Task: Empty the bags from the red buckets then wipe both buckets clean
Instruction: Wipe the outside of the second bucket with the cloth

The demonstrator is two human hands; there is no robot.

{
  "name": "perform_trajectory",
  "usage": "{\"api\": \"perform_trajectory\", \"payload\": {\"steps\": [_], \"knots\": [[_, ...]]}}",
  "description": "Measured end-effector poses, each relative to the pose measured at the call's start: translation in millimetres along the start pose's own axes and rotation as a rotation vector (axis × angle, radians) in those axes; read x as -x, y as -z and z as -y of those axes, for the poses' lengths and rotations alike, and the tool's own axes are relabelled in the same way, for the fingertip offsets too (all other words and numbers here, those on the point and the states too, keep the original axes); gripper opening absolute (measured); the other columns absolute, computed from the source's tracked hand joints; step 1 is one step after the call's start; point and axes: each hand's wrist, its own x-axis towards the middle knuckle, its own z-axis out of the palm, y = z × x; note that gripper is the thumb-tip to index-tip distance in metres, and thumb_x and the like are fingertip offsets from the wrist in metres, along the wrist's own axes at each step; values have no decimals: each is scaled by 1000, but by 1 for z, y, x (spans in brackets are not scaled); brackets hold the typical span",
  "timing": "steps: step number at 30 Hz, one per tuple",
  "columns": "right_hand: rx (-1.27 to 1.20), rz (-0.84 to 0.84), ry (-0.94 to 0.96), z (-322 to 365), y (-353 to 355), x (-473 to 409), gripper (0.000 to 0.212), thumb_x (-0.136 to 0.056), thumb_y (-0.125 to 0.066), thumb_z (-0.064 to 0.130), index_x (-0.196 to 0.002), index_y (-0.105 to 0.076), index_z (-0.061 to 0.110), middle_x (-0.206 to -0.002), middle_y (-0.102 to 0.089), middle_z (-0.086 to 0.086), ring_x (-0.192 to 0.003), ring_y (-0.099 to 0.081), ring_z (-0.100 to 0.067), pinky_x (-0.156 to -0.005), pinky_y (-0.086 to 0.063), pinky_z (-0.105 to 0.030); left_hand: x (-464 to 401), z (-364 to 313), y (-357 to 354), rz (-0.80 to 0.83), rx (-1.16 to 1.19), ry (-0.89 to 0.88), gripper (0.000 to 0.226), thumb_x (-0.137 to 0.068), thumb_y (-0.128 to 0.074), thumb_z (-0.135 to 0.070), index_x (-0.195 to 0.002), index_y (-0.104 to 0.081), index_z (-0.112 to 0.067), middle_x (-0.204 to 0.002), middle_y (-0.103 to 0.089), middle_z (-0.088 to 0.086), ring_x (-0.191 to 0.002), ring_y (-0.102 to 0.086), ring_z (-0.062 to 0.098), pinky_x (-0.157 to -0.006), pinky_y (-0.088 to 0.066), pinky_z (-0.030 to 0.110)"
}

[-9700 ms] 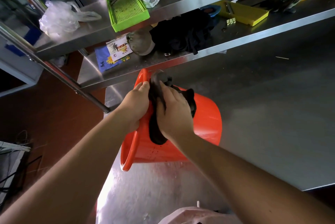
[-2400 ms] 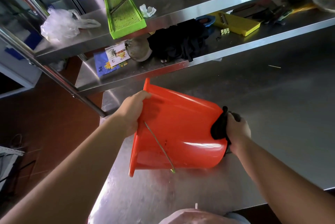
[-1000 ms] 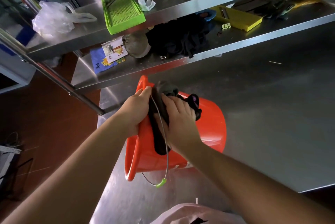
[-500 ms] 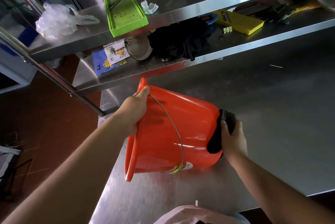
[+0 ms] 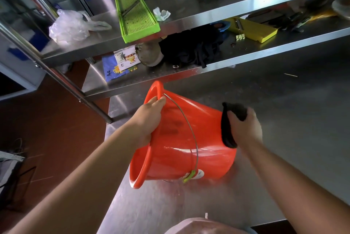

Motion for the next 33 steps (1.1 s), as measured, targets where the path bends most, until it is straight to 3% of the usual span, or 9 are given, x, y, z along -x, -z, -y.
{"api": "perform_trajectory", "payload": {"steps": [3, 6, 12, 18, 21, 24, 27, 30, 33], "knots": [[-125, 150, 133, 73, 1, 10, 41, -74, -62, 56, -104, -62, 28, -90, -66, 11, -87, -62, -18, -71, -42, -31, 2, -3, -8, 7, -5, -27, 21, -110, -53, -36, -112, -71, -26, -96, -80, 13, -73, -79, 28, -58, -63, 40], [-128, 349, 251, 126, -17, 28, 41, -69, -63, 52, -102, -64, 28, -93, -69, 11, -87, -64, -14, -72, -47, -31, 5, -8, -17, 6, 0, -41, 22, -110, -52, -29, -107, -71, -19, -74, -77, 12, -59, -75, 26, -51, -61, 39], [24, 518, 191, 152, -36, 25, 69, -72, -79, 33, -135, -52, 25, -118, -62, 1, -99, -61, -19, -82, -52, -34, 5, -15, -18, -63, -2, -34, 24, -105, -56, -25, -89, -70, -14, -60, -69, 10, -47, -68, 24, -46, -58, 38], [20, 452, 240, 137, -35, 39, 27, -71, -74, 39, -91, -69, 22, -83, -72, 4, -73, -68, -15, -59, -48, -28, -9, -14, -23, -144, -173, -72, 22, -107, -51, -31, -98, -64, -16, -77, -64, 8, -65, -64, 24, -66, -58, 35], [-31, 408, 295, 119, -23, 55, 6, -73, -72, 31, -78, -69, 29, -68, -71, 11, -62, -66, -2, -55, -47, -25, -14, -17, -25, -200, -197, -36, 31, -104, -50, -39, -95, -66, -13, -76, -58, 6, -69, -57, 24, -73, -51, 38], [-94, 363, 316, 91, -18, 76, 21, -79, -73, 23, -81, -64, 42, -69, -69, 18, -67, -64, 5, -57, -48, -16, -19, -20, -26, -215, -170, 3, 35, -102, -49, -42, -90, -67, -15, -82, -61, 10, -76, -60, 28, -80, -53, 45], [-150, 306, 192, 57, -20, 98, 19, -82, -72, 23, -94, -57, 28, -79, -67, 9, -78, -66, -10, -71, -53, -33, -25, -24, -29, -220, -144, 44, 39, -103, -50, -48, -87, -65, -15, -85, -64, 9, -80, -65, 29, -92, -57, 48], [-225, 254, 140, 22, -24, 125, 18, -85, -69, 21, -90, -52, 25, -74, -68, 13, -66, -65, -3, -60, -45, -14, -30, -28, -34, -247, -144, 31, 36, -105, -49, -48, -90, -60, -18, -92, -61, 6, -82, -65, 28, -95, -58, 50], [-260, 241, 109, 6, -27, 142, 20, -87, -68, 20, -86, -48, 26, -71, -67, 7, -61, -63, -5, -57, -41, -10, -36, -27, -39, -286, -288, -119, 30, -107, -49, -34, -78, -50, -23, -83, -58, 4, -67, -54, 18, -83, -54, 41]]}}
